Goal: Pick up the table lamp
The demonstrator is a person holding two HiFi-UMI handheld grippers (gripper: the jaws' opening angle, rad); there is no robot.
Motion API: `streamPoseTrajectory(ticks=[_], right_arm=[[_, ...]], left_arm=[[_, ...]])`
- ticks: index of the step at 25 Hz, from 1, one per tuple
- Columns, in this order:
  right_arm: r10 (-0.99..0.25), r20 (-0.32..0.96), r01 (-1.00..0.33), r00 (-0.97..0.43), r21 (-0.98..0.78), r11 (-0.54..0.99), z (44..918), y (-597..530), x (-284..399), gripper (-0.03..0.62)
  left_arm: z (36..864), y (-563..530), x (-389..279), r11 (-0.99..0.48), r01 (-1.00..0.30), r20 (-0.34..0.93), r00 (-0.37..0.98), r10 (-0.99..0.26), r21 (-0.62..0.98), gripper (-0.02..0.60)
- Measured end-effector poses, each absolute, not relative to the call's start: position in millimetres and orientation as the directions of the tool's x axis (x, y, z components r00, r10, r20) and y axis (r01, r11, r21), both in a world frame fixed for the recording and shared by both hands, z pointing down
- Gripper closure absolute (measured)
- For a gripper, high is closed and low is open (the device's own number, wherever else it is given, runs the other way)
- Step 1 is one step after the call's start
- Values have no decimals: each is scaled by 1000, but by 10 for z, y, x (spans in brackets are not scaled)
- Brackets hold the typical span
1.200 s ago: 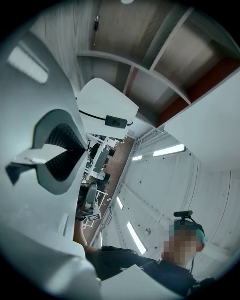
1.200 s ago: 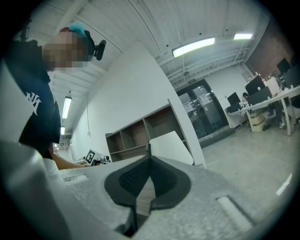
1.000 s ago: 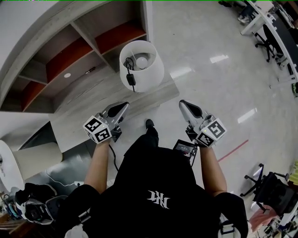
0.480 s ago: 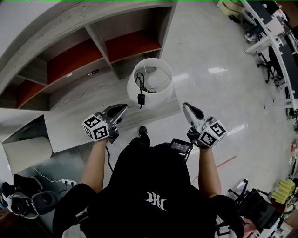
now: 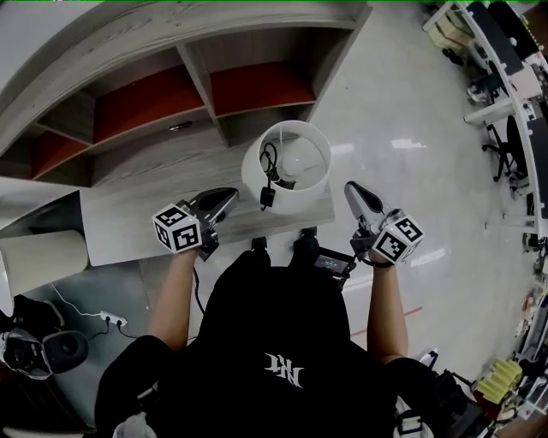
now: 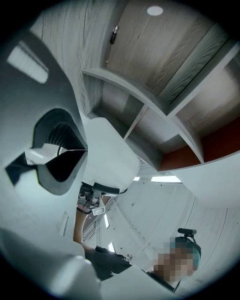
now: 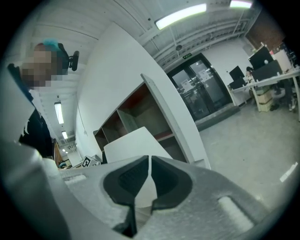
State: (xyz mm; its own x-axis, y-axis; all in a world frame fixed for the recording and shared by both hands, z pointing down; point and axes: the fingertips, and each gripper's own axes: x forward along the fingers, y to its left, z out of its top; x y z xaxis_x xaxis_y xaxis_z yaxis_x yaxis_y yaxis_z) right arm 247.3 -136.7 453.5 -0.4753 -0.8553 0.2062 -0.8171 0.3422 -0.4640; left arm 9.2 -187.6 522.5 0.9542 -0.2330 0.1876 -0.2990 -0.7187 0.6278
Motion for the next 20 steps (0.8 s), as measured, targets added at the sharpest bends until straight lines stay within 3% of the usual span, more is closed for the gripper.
streamPoseTrajectory(ticks=[13, 20], right_arm=[[-675, 209, -621, -708, -638, 454, 4943, -2110, 2700, 519], [-529, 219, -492, -820, -741, 457, 5199, -2251, 2648, 480]], left_arm=[[5278, -2270, 41, -564, -395, 133, 884, -448, 725, 529], [5427, -2288, 71, -500, -387, 165, 887, -432, 775, 489]])
